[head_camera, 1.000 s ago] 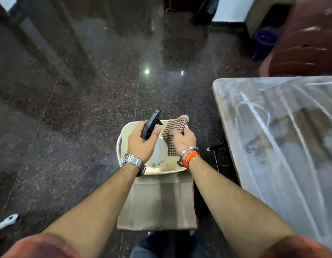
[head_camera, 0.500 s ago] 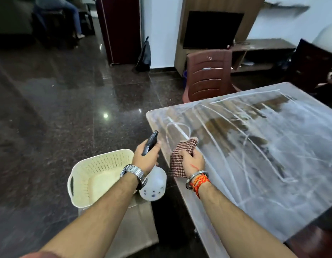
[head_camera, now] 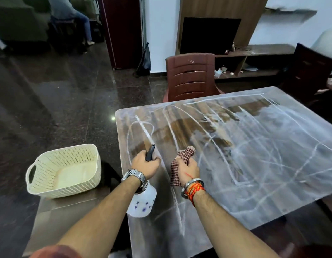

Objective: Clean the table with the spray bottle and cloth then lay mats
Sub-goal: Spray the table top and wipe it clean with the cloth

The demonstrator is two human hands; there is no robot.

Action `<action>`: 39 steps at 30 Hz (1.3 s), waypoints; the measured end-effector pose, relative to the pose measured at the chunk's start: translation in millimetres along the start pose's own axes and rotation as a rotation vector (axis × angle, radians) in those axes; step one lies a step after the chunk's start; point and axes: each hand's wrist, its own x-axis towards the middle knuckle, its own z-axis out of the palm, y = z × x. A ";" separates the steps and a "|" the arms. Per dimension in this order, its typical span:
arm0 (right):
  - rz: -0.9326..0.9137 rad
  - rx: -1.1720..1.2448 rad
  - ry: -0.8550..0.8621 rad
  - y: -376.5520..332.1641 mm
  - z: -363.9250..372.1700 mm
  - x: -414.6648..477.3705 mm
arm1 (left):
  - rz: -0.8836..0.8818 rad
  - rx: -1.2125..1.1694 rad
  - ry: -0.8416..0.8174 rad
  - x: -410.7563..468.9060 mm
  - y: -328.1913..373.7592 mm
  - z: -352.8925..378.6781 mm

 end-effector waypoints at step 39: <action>-0.669 -0.707 -0.333 3.1 42.5 131.3 | -0.234 -0.170 0.203 82.2 39.5 12.3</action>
